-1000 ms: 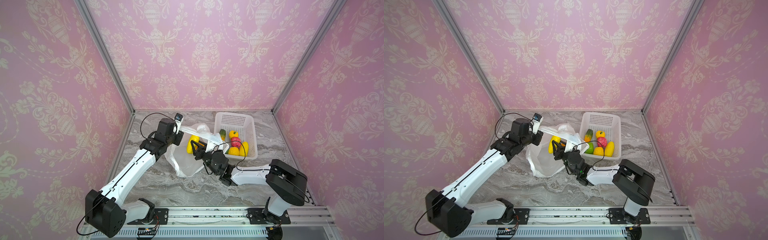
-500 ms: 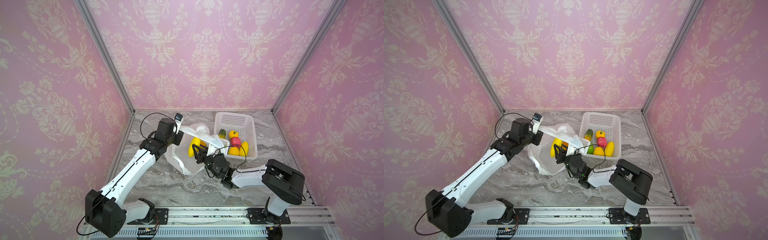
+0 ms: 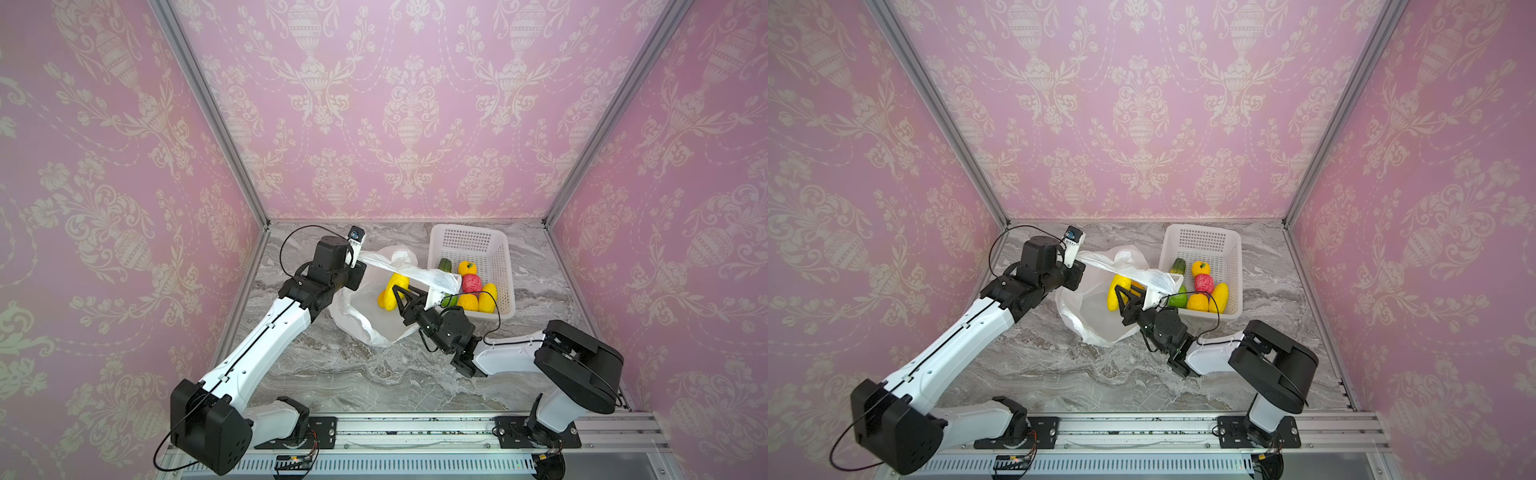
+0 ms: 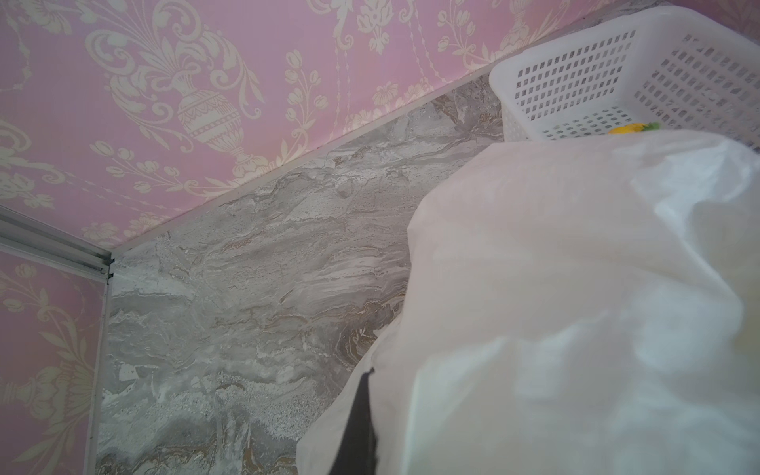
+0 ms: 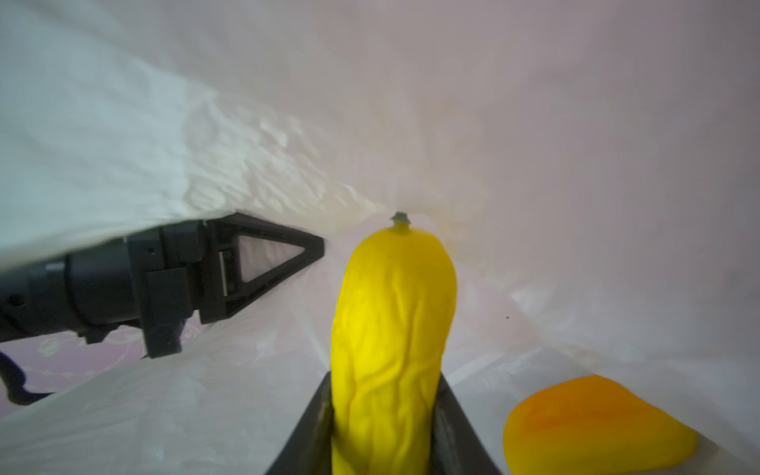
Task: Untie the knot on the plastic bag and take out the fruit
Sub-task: 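Lift the yellow fruit up out of the bag with the right gripper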
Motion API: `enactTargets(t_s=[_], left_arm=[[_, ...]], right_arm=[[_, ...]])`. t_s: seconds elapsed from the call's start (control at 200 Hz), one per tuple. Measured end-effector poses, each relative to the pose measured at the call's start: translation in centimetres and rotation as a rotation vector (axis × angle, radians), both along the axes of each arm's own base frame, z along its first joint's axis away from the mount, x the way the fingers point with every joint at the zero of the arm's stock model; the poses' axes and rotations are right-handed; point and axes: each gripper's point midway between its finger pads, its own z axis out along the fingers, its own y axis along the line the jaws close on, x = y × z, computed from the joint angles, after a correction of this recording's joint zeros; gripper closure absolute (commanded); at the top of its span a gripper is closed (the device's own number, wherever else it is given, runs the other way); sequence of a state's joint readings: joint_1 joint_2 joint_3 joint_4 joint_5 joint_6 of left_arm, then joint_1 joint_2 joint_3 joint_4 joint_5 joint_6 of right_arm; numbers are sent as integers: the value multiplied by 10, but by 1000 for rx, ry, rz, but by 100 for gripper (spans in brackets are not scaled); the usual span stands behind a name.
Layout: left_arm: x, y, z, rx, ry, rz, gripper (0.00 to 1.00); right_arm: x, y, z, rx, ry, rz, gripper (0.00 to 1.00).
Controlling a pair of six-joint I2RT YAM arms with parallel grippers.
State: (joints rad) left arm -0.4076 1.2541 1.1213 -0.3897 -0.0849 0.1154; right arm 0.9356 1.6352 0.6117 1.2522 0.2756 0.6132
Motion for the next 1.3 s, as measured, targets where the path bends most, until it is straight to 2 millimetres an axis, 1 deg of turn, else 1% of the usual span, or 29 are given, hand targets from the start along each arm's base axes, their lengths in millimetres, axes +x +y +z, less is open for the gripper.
enactTargets(t_s=[0.13,0.25,0.445,0.515,0.575,0.726,0.791,0.881,0.971,1.006,1.041,1.101,1.156,1.301], left_arm=[[1,2,-1,4,2,8,97],[3,5,-2,13,1,20,97],[4,9,-1,19,-2,33,97],[4,9,-1,20,-4,36,97],[4,10,-1,23,-4,39,97],[4,11,0,23,-8,44,98],[3,13,2,23,-13,48,98],[3,15,6,20,-25,56,98],[2,18,11,19,-38,63,98],[2,18,12,17,-42,64,98],[2,18,13,16,-45,64,98],[2,19,13,15,-46,66,98],[3,19,13,15,-45,67,98],[3,20,13,15,-44,68,97]], right_arm=[[-12,15,13,26,-13,69,69],[-27,36,22,31,-18,138,69],[-63,71,33,23,-36,262,68],[-70,78,35,20,-41,291,67],[-70,79,34,12,-40,293,68],[-64,78,21,-25,-13,264,71],[-61,82,9,-49,4,260,70],[-55,91,-24,-99,48,252,69],[-51,99,-64,-169,105,254,71],[-50,102,-74,-191,123,256,72],[-49,106,-80,-208,135,260,71],[-49,110,-80,-215,137,267,70],[-51,114,-72,-212,116,275,69],[-71,123,-51,-249,38,297,70]])
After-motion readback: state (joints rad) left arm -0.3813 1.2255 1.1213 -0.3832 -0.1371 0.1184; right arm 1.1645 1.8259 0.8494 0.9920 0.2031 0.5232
